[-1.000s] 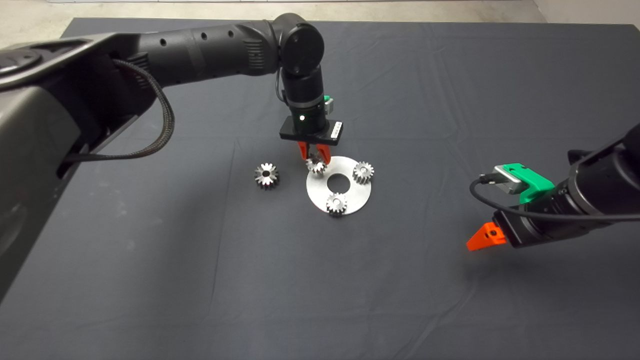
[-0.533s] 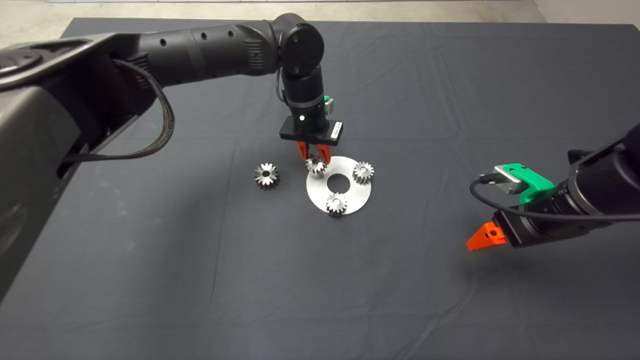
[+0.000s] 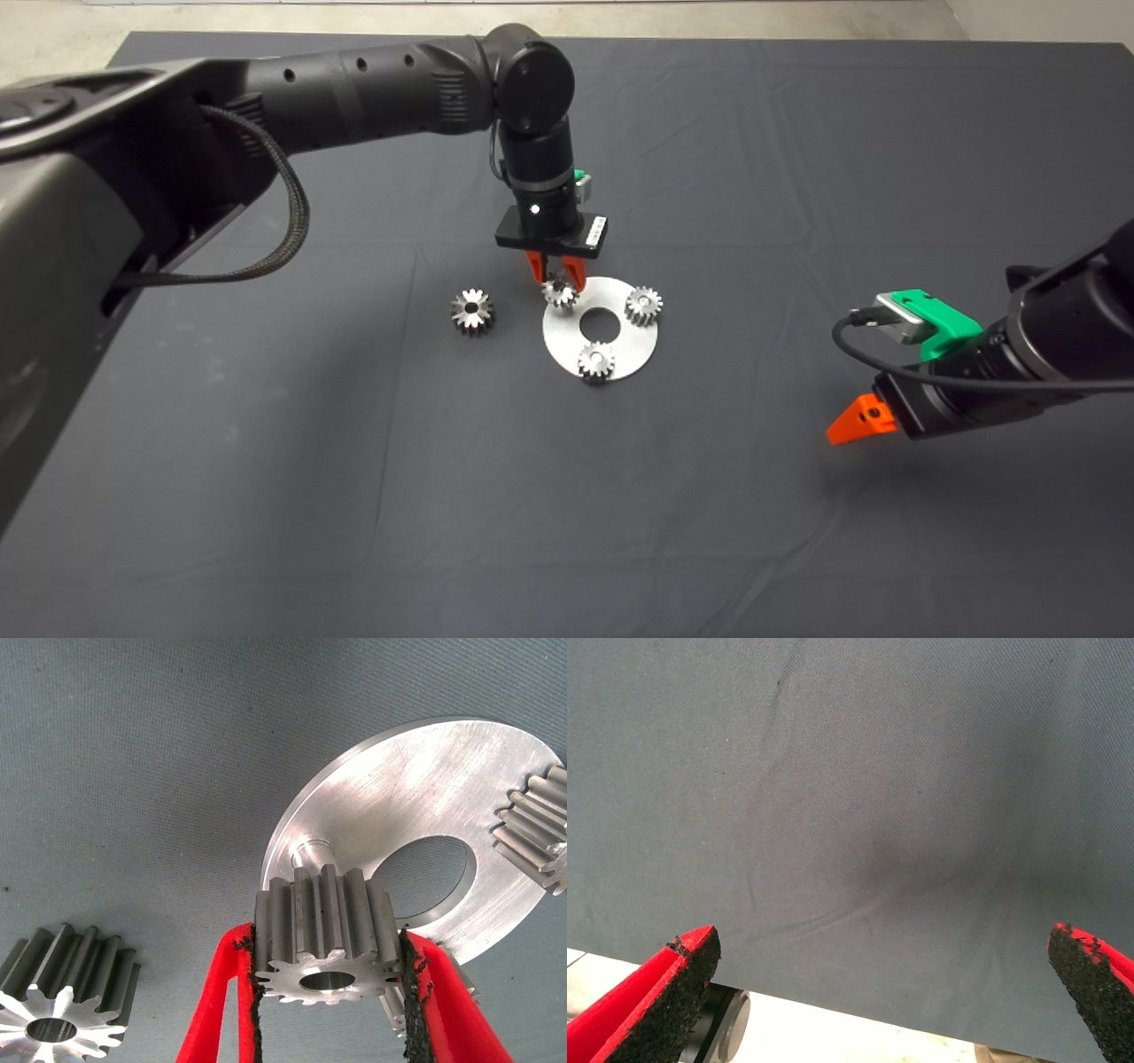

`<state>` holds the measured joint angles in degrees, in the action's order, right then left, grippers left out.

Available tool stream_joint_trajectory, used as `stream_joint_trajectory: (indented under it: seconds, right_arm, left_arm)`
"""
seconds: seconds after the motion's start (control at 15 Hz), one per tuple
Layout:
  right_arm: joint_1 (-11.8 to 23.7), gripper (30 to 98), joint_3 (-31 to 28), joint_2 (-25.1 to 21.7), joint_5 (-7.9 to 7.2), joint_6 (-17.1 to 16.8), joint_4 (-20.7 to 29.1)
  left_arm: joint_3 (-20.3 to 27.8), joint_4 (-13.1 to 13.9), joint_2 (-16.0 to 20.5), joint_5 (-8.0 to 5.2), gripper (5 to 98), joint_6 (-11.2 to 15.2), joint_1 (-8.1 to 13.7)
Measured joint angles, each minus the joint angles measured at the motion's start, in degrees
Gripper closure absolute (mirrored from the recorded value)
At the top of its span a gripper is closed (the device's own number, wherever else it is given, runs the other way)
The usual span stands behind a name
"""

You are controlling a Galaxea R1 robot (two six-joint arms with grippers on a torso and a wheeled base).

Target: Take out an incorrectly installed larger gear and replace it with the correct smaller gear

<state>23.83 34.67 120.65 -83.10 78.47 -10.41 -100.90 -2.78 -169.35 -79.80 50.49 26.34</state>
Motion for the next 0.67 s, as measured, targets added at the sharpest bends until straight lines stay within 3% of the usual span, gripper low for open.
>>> stream_joint_trajectory:
  seconds: [0.67]
  right_arm:
    - [0.0,30.7,0.0,0.0,0.02,0.0,0.0]
  left_arm:
    - [-0.5,0.4,0.0,0.11,76.7,-0.2,0.0]
